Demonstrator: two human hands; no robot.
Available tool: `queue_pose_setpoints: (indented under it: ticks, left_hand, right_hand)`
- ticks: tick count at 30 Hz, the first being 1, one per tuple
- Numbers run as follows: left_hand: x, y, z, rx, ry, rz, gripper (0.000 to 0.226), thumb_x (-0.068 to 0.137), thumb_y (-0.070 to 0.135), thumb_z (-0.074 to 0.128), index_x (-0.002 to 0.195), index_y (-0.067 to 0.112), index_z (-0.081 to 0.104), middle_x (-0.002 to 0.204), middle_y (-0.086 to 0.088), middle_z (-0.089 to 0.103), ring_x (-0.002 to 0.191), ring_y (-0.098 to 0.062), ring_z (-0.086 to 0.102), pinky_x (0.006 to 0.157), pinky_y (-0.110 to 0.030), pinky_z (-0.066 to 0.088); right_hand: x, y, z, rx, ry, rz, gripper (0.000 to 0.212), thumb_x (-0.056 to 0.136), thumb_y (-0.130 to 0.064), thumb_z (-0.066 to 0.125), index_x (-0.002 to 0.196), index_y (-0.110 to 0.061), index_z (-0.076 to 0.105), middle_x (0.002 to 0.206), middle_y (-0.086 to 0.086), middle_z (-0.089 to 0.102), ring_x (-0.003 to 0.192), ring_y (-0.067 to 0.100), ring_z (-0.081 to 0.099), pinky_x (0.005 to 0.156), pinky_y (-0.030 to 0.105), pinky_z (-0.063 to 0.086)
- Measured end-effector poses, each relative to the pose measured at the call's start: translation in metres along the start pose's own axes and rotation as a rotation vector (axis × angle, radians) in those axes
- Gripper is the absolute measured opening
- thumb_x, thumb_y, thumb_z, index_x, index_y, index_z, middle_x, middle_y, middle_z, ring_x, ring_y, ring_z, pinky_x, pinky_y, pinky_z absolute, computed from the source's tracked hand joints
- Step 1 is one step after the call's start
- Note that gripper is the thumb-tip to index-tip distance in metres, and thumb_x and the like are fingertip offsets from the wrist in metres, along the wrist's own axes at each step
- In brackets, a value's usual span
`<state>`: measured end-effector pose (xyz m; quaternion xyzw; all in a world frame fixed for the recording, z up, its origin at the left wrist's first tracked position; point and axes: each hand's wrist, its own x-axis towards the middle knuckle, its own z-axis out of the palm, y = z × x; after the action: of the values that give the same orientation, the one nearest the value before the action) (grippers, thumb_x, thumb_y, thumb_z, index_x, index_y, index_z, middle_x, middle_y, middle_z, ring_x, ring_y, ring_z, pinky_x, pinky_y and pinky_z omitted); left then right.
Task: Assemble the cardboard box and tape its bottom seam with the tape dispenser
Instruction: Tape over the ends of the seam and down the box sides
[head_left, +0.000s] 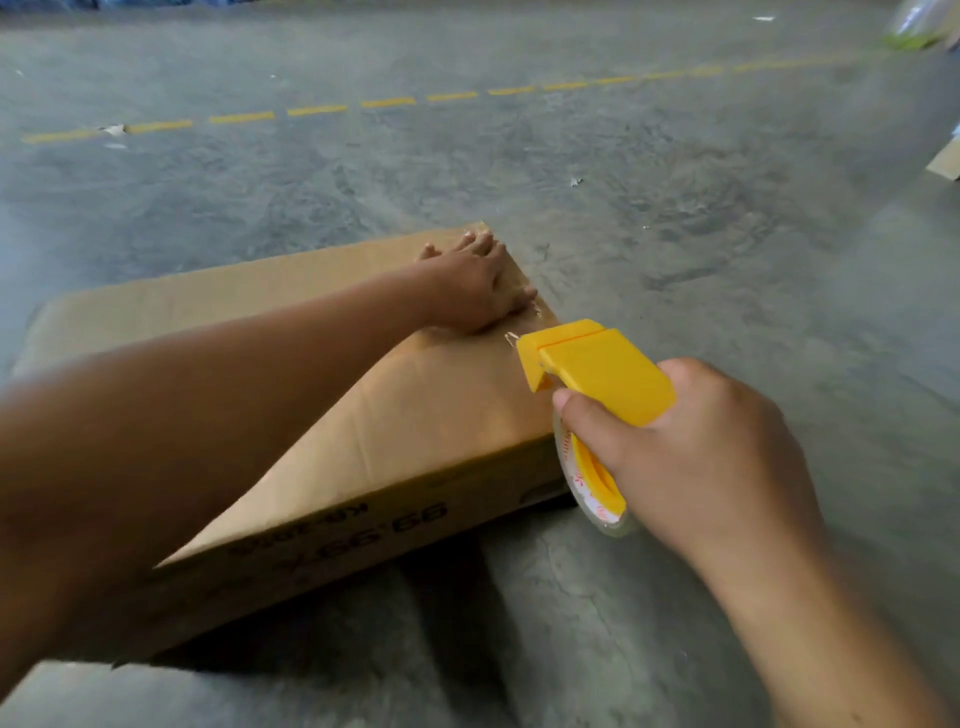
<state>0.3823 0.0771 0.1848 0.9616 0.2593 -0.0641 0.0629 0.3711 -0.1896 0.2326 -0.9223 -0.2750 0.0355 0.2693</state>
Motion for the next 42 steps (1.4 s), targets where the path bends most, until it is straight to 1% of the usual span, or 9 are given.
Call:
queue_pose_setpoints:
  ticks: [5,9,12,14,16,20,25,34,42]
  left_hand:
    - [-0.020,0.002,0.020,0.029,0.063,0.008,0.089,0.092,0.075,0.019,0.159,0.020,0.003,0.167,-0.002,-0.003,0.153,-0.018,-0.006,0.120,-0.055,0.003]
    - [-0.027,0.009,0.016,0.039,0.070,0.055,0.074,0.098,0.065,0.021,0.159,0.023,0.013,0.167,-0.002,0.005,0.153,-0.018,0.002,0.121,-0.052,0.006]
    - [-0.056,0.001,0.012,-0.124,0.065,0.183,0.065,0.100,0.058,0.023,0.157,0.027,0.023,0.166,0.000,0.011,0.153,-0.014,0.004,0.122,-0.051,0.003]
    - [-0.081,-0.008,0.013,-0.171,-0.001,0.334,0.081,0.087,0.067,0.020,0.157,0.027,0.021,0.166,0.000,0.008,0.153,-0.014,0.001,0.120,-0.052,0.000]
    - [-0.103,-0.014,0.016,-0.059,-0.073,0.392,0.097,0.076,0.075,0.019,0.159,0.027,0.007,0.167,0.000,-0.003,0.152,-0.015,-0.007,0.120,-0.054,-0.003]
    - [-0.121,0.009,0.021,0.053,-0.095,0.229,0.118,0.069,0.088,0.034,0.157,0.024,-0.013,0.165,0.003,-0.017,0.150,-0.015,-0.017,0.119,-0.061,-0.003]
    - [-0.124,0.044,0.030,0.140,-0.066,0.121,0.134,0.066,0.088,0.054,0.157,0.019,-0.015,0.164,-0.003,-0.021,0.151,-0.024,-0.018,0.114,-0.071,0.001]
    - [-0.078,0.021,0.019,0.075,0.014,0.032,0.127,0.067,0.080,0.063,0.159,0.019,-0.001,0.167,-0.001,-0.007,0.153,-0.017,-0.006,0.117,-0.066,0.004]
    - [-0.070,0.009,0.018,0.104,0.014,0.017,0.126,0.069,0.083,0.058,0.158,0.023,-0.008,0.166,0.005,-0.011,0.153,-0.017,-0.005,0.118,-0.061,0.005]
  right_hand:
    - [0.000,0.004,0.007,0.005,-0.008,0.002,0.063,0.066,-0.076,0.059,0.082,-0.015,0.061,0.078,0.004,0.062,0.073,0.030,0.054,0.059,0.032,0.040]
    - [0.002,0.005,0.011,0.039,-0.034,0.013,0.062,0.066,-0.074,0.060,0.084,-0.015,0.062,0.081,0.005,0.064,0.076,0.031,0.058,0.061,0.032,0.041]
    - [0.004,0.004,0.007,0.071,-0.063,0.022,0.061,0.067,-0.073,0.062,0.084,-0.015,0.062,0.082,0.006,0.065,0.077,0.031,0.058,0.060,0.031,0.038]
    - [0.004,0.005,0.005,0.083,-0.078,0.029,0.061,0.068,-0.072,0.063,0.085,-0.014,0.063,0.083,0.007,0.065,0.079,0.031,0.059,0.060,0.031,0.037]
    - [0.002,0.009,0.005,0.090,-0.078,0.023,0.061,0.067,-0.072,0.063,0.083,-0.014,0.062,0.081,0.006,0.065,0.078,0.031,0.061,0.060,0.030,0.037]
    - [0.000,0.015,0.005,0.092,-0.052,0.000,0.062,0.066,-0.074,0.062,0.084,-0.015,0.064,0.081,0.005,0.066,0.077,0.030,0.062,0.059,0.030,0.039]
    - [0.010,0.011,0.000,0.065,-0.007,-0.040,0.060,0.068,-0.073,0.062,0.084,-0.015,0.064,0.080,0.005,0.065,0.074,0.029,0.058,0.058,0.030,0.036]
    - [0.044,0.000,0.025,0.086,-0.023,-0.060,0.062,0.069,-0.073,0.062,0.093,-0.015,0.064,0.089,0.005,0.067,0.074,0.027,0.053,0.060,0.030,0.037]
    - [0.058,0.000,0.028,0.083,-0.058,-0.093,0.061,0.068,-0.073,0.063,0.087,-0.015,0.064,0.082,0.004,0.065,0.073,0.026,0.059,0.052,0.028,0.034]
